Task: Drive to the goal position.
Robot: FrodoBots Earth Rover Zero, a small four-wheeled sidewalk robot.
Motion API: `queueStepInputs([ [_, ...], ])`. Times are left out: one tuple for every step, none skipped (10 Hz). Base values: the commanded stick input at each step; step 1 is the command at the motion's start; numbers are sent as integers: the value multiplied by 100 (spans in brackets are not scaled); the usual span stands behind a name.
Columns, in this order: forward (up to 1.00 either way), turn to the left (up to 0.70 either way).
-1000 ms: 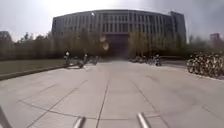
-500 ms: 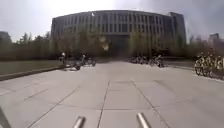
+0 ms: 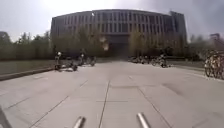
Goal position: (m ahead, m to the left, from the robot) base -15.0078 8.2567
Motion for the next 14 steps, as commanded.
queueStepInputs([
  [100, 0],
  [100, 0],
  [100, 0],
  [100, 0],
  [100, 0],
  [100, 0],
  [100, 0],
  [100, 0],
  [100, 0],
  [100, 0],
  [100, 0],
  [100, 0],
  [100, 0],
  [100, 0],
])
